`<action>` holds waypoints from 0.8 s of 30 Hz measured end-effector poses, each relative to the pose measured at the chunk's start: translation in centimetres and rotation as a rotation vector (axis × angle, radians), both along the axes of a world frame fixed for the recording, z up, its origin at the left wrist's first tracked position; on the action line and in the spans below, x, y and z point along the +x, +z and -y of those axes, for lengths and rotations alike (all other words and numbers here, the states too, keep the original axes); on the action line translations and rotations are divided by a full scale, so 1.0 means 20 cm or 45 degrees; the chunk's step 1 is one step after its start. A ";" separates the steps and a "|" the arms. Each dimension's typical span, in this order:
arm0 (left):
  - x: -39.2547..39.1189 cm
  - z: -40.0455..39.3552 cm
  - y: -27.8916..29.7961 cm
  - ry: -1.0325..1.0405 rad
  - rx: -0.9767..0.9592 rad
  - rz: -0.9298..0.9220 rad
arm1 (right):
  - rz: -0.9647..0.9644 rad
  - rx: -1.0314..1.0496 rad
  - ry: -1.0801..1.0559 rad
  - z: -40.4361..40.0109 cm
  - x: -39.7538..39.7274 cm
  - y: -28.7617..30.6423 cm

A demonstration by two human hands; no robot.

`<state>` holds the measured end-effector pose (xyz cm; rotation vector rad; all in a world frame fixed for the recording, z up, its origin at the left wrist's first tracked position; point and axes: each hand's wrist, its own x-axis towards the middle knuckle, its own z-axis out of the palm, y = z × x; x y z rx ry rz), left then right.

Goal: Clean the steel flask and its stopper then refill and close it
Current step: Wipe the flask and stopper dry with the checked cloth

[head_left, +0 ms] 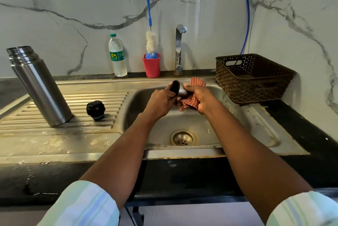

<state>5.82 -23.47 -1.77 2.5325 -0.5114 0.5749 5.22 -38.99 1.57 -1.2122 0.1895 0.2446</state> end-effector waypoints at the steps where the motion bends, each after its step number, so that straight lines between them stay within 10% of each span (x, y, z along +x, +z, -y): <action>1: 0.00 0.01 -0.01 0.030 -0.013 -0.007 | 0.037 -0.147 -0.097 -0.01 0.01 -0.01; 12: -0.02 0.03 0.04 -0.102 -1.185 -0.711 | 0.700 -1.107 -0.220 -0.13 0.06 -0.07; 20: -0.02 -0.01 0.07 -0.368 -1.699 -0.888 | 0.060 0.140 0.088 0.02 0.02 -0.03; 24: -0.02 0.03 0.02 -0.272 -1.249 -0.415 | -0.044 0.438 0.075 -0.01 0.03 -0.04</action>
